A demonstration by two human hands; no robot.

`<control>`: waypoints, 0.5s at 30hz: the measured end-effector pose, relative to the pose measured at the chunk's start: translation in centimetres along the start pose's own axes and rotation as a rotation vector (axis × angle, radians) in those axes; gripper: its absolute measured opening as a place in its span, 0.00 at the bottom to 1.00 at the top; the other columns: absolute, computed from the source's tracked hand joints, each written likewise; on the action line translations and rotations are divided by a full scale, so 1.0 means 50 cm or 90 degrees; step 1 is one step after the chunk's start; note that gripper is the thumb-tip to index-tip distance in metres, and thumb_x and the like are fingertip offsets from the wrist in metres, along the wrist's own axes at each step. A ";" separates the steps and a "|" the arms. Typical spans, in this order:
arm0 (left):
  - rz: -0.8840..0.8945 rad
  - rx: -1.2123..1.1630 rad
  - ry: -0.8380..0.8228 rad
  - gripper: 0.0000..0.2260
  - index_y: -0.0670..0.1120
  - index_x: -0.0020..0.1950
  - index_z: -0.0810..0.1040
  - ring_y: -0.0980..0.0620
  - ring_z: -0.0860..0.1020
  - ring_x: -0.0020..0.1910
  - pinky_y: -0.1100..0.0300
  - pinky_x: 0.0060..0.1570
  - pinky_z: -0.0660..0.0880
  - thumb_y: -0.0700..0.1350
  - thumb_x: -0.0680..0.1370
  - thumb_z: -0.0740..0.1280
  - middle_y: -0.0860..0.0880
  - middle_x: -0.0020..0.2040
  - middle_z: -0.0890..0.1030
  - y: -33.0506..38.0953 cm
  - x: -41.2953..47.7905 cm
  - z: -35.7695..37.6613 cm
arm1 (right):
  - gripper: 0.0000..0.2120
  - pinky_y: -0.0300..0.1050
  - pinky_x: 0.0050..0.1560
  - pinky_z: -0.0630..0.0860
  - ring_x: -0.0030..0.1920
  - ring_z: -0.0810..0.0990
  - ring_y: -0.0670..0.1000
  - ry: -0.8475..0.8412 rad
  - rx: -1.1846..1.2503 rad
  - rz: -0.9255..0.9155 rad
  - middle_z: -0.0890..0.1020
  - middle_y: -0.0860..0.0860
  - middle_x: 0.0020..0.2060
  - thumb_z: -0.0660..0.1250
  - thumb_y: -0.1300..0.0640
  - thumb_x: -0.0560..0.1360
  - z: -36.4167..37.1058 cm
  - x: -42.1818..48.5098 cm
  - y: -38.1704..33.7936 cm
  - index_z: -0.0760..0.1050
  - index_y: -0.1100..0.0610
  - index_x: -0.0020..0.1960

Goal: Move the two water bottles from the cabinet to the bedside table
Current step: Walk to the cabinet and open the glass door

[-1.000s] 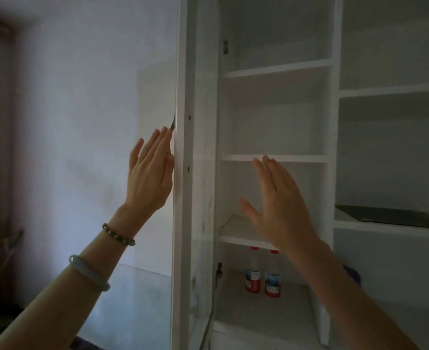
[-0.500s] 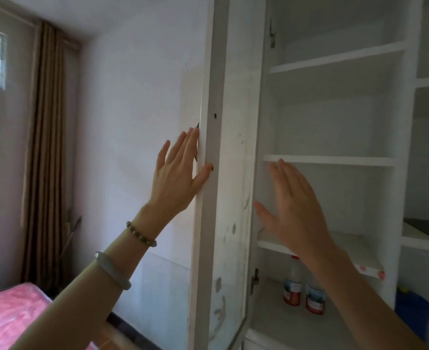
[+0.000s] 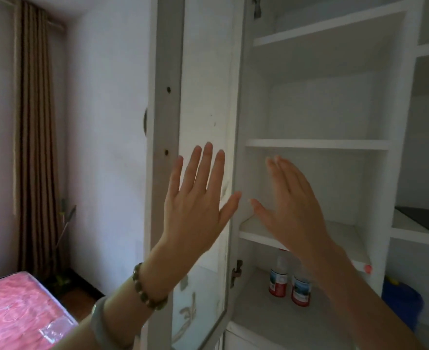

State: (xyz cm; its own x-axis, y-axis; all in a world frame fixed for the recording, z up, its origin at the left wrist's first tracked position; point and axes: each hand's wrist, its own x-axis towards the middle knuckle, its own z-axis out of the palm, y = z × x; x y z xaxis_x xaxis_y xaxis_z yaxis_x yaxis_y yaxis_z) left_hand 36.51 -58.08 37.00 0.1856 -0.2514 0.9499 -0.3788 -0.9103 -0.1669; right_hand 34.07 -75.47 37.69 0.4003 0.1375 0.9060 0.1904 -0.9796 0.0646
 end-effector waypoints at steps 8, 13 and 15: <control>-0.089 -0.067 -0.105 0.31 0.40 0.73 0.59 0.42 0.60 0.72 0.46 0.71 0.53 0.61 0.79 0.51 0.38 0.72 0.63 0.173 -0.062 0.153 | 0.35 0.50 0.68 0.51 0.70 0.60 0.60 -0.079 -0.004 0.027 0.63 0.62 0.71 0.67 0.49 0.73 0.040 -0.133 0.146 0.56 0.62 0.72; -0.100 -0.126 -0.182 0.31 0.39 0.72 0.61 0.42 0.62 0.71 0.46 0.70 0.55 0.60 0.78 0.53 0.38 0.72 0.63 0.266 -0.150 0.242 | 0.32 0.55 0.64 0.58 0.64 0.69 0.63 -0.142 -0.009 0.049 0.71 0.65 0.64 0.64 0.48 0.71 0.092 -0.258 0.232 0.63 0.66 0.68; -0.112 -0.134 -0.232 0.32 0.39 0.73 0.59 0.41 0.61 0.71 0.45 0.70 0.55 0.61 0.78 0.54 0.38 0.72 0.63 0.299 -0.192 0.279 | 0.32 0.55 0.65 0.58 0.65 0.69 0.62 -0.173 -0.004 0.051 0.70 0.64 0.65 0.68 0.50 0.71 0.119 -0.308 0.258 0.63 0.65 0.68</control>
State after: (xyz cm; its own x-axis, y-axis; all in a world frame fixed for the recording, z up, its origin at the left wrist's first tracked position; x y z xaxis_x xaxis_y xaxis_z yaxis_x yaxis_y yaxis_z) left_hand 41.71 -73.88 21.72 0.5569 -0.2327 0.7974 -0.4823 -0.8721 0.0823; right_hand 35.68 -89.35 22.06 0.6393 0.0936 0.7633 0.1438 -0.9896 0.0010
